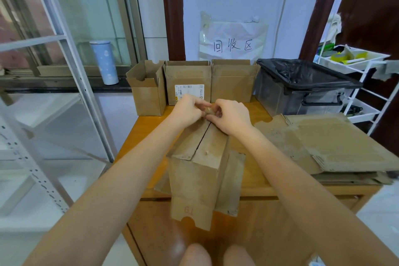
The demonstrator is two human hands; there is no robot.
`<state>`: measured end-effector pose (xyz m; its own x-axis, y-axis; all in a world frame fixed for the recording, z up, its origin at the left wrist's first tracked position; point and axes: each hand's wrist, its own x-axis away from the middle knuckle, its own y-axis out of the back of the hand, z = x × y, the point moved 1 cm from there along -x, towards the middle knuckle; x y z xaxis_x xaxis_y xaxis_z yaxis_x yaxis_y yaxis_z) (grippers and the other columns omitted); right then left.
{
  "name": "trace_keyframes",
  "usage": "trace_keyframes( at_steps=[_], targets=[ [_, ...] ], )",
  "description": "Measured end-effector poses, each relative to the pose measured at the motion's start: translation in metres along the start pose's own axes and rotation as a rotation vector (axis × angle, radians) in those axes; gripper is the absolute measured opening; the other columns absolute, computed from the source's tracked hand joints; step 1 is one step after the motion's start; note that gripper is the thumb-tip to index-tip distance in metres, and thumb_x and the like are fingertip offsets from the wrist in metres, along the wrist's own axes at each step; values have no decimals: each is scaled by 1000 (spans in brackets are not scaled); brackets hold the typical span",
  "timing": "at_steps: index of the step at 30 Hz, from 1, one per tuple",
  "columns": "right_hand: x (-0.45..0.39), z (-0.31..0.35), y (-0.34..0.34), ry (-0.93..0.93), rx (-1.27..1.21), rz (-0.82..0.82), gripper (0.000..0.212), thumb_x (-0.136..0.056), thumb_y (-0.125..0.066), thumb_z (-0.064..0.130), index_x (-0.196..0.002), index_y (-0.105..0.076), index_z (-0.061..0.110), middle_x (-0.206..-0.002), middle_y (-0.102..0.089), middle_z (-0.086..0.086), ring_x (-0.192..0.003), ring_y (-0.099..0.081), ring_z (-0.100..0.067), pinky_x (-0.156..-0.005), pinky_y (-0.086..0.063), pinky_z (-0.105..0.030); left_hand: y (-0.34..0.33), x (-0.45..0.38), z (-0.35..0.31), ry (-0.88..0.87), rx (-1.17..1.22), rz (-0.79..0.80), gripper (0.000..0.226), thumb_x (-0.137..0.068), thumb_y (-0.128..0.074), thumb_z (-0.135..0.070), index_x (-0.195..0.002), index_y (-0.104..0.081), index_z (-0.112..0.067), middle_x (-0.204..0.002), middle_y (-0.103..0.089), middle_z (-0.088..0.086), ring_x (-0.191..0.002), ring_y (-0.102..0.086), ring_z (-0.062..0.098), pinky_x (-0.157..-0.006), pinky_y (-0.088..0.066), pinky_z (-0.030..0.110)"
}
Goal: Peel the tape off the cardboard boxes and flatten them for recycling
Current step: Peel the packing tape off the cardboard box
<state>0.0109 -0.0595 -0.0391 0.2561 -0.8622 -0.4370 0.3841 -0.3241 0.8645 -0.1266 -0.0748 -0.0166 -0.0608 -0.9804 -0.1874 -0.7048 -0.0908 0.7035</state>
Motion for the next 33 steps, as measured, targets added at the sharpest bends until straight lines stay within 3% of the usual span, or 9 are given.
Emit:
trace_keyframes(
  at_steps=[3, 6, 9, 15, 21, 25, 28, 31, 33],
  targets=[
    [0, -2, -1, -34, -34, -7, 19, -87, -63, 36, -91, -52, 21, -88, -60, 8, -90, -60, -20, -69, -39, -30, -1, 18, -7, 25, -59, 28, 56, -98, -49, -23, -149, -29, -10, -133, -52, 9, -120, -51, 20, -94, -39, 26],
    [0, -7, 2, -84, -113, -36, 19, -86, -64, 35, -92, -52, 22, -85, -59, 9, -87, -60, -19, -69, -42, -30, -12, 49, -10, 3, -301, 135, 91, -90, -52, -55, -152, -6, -8, -154, -26, 13, -139, -30, 24, -107, -31, 34],
    [0, -10, 4, -103, -137, -34, 19, -87, -64, 37, -92, -51, 24, -86, -58, 11, -88, -61, -19, -71, -44, -30, -22, 60, -4, -66, -482, 145, 86, -87, -45, -66, -150, -20, -13, -145, -38, 12, -131, -38, 26, -106, -35, 38],
    [3, -18, 9, -137, -133, -31, 18, -90, -61, 34, -97, -50, 23, -90, -61, 8, -88, -61, -19, -74, -48, -33, -1, 47, 3, -101, -558, 356, 56, -100, -36, -45, -151, -24, -25, -160, -17, -1, -148, -7, 21, -119, -3, 43],
    [10, -26, 10, -196, -434, 1, 25, -84, -71, 25, -105, -57, 23, -93, -66, 3, -91, -60, -17, -84, -51, -38, 19, 35, 19, -11, -439, 381, 45, -102, -38, -16, -143, -41, -35, -154, -32, -7, -141, -28, 19, -115, -25, 42],
    [12, -25, 15, -138, -416, 31, 20, -84, -68, 14, -102, -70, 24, -103, -68, -2, -94, -59, -16, -86, -51, -32, 4, 38, -2, -10, -581, 232, 43, -95, -35, -6, -133, -51, -19, -137, -49, 5, -124, -46, 25, -98, -43, 39],
    [10, -16, 22, -90, -313, 175, 28, -90, -57, 10, -111, -69, 24, -109, -66, -3, -100, -60, -18, -85, -50, -27, -18, 37, -11, -51, -638, -10, 27, -97, -40, -14, -120, -52, -7, -120, -51, 10, -112, -49, 27, -86, -42, 35],
    [5, -6, 33, -89, -255, 314, 28, -94, -55, 30, -116, -67, 19, -115, -64, -3, -106, -59, -18, -92, -49, -31, -34, 36, -2, -96, -568, -147, 21, -98, -40, -23, -111, -48, -8, -111, -53, 9, -104, -51, 25, -81, -41, 33],
    [2, -4, 38, -102, -247, 307, 26, -92, -57, 38, -104, -68, 18, -104, -62, 0, -97, -59, -17, -81, -50, -28, -39, 35, 5, -125, -565, -204, 23, -98, -39, -26, -114, -46, -10, -112, -55, 8, -103, -53, 24, -84, -44, 34]
  ],
)
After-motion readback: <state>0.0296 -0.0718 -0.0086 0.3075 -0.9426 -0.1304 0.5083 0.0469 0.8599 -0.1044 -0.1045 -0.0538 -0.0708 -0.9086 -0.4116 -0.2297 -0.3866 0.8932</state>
